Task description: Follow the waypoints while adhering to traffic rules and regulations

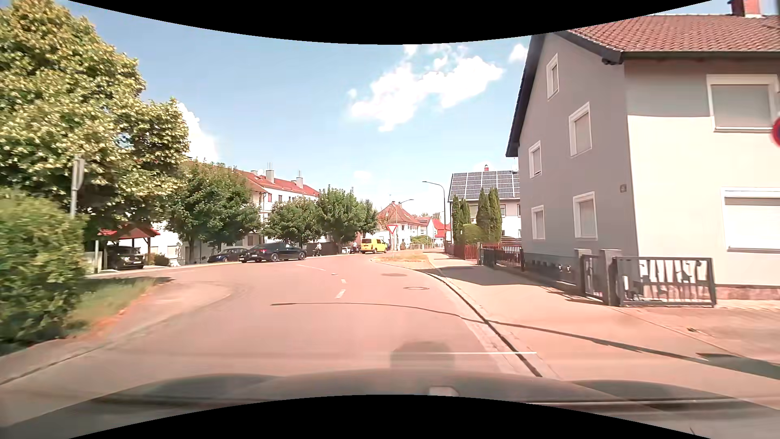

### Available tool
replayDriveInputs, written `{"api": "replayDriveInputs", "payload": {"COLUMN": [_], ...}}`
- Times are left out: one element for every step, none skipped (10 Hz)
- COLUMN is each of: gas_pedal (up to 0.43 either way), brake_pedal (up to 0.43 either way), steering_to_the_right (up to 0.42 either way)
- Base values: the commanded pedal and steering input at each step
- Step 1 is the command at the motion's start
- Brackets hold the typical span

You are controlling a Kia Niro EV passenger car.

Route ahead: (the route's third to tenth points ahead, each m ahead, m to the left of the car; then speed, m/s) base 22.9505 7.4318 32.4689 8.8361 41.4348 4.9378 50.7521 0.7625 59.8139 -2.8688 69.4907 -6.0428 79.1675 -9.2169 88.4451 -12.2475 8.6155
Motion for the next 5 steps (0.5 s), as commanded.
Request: {"api": "replayDriveInputs", "payload": {"gas_pedal": [0.047,0.0,0.0,0.0,0.0], "brake_pedal": [0.0,0.0,0.0,0.0,0.0], "steering_to_the_right": [-0.03,-0.045,-0.058,-0.06,-0.061]}}
